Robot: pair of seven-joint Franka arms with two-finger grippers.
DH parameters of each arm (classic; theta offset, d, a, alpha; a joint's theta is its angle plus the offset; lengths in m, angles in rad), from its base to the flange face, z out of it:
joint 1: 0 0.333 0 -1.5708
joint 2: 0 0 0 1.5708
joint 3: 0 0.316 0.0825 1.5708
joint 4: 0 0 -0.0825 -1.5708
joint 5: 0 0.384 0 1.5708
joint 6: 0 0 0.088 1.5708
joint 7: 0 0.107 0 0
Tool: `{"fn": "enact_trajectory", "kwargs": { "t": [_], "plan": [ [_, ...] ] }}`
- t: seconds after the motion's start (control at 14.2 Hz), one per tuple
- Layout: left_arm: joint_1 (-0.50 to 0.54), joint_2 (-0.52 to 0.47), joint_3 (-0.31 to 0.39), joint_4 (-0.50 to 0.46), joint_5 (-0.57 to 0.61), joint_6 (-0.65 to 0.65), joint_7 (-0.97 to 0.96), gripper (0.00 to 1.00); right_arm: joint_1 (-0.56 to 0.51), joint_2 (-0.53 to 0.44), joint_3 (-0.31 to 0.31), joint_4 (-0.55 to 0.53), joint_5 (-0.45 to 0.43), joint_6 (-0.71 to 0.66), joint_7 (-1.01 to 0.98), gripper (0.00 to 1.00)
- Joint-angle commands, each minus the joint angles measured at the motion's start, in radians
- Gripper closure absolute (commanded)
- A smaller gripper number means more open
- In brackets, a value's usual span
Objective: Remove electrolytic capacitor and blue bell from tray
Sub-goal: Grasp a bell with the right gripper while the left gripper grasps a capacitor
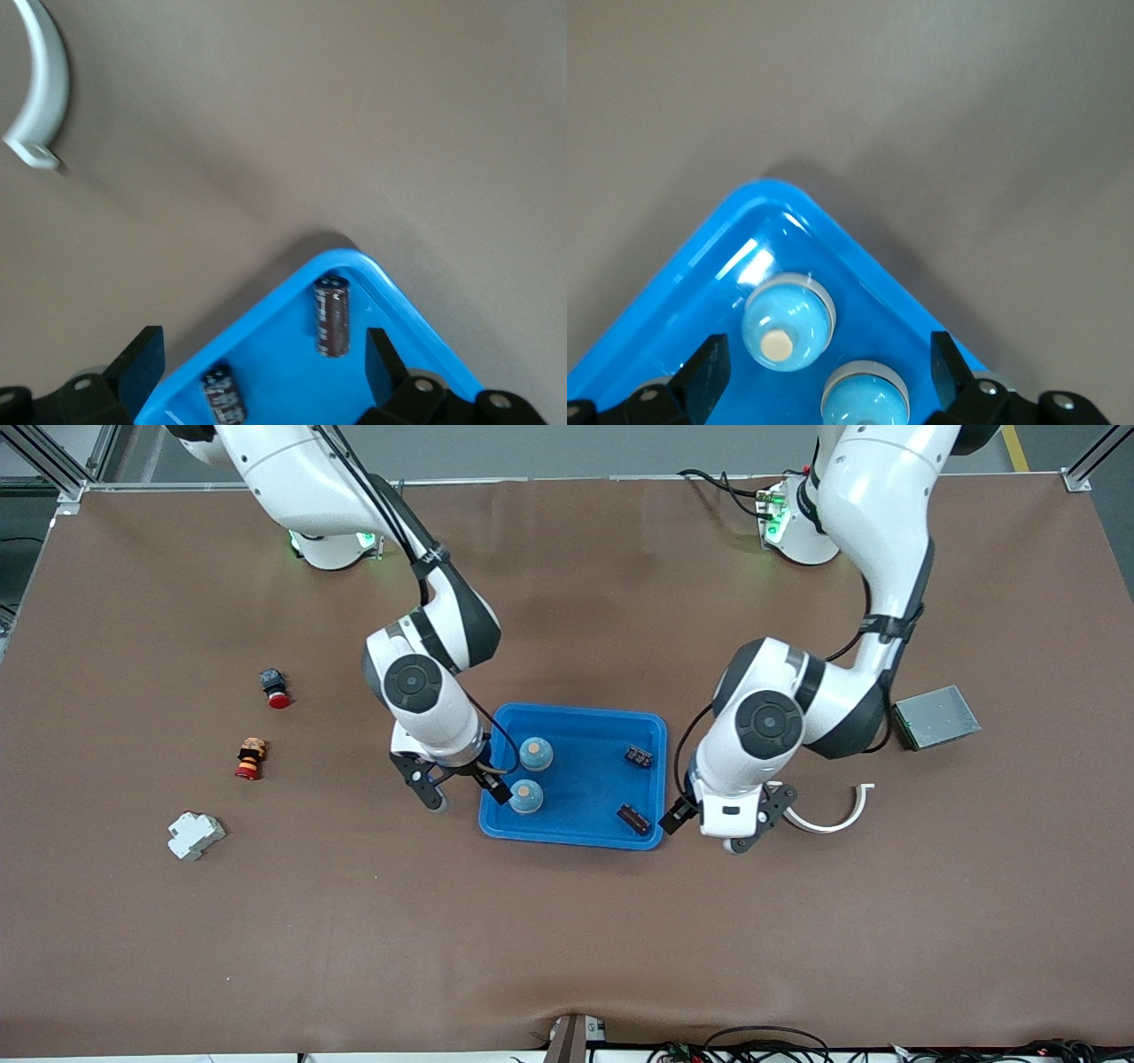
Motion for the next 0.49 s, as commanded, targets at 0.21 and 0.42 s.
{"fn": "enact_trajectory", "kwargs": {
  "t": [0.21, 0.42],
  "plan": [
    [-0.037, 0.054, 0.004, 0.019, 0.013, 0.115, -0.082, 0.00, 0.098, 0.061, -0.013, 0.022, -0.002, 0.021, 0.104, 0.00],
    [-0.046, 0.096, 0.007, 0.022, 0.018, 0.199, -0.206, 0.00, 0.136, 0.069, -0.016, 0.016, -0.005, 0.024, 0.137, 0.00]
  ]
}}
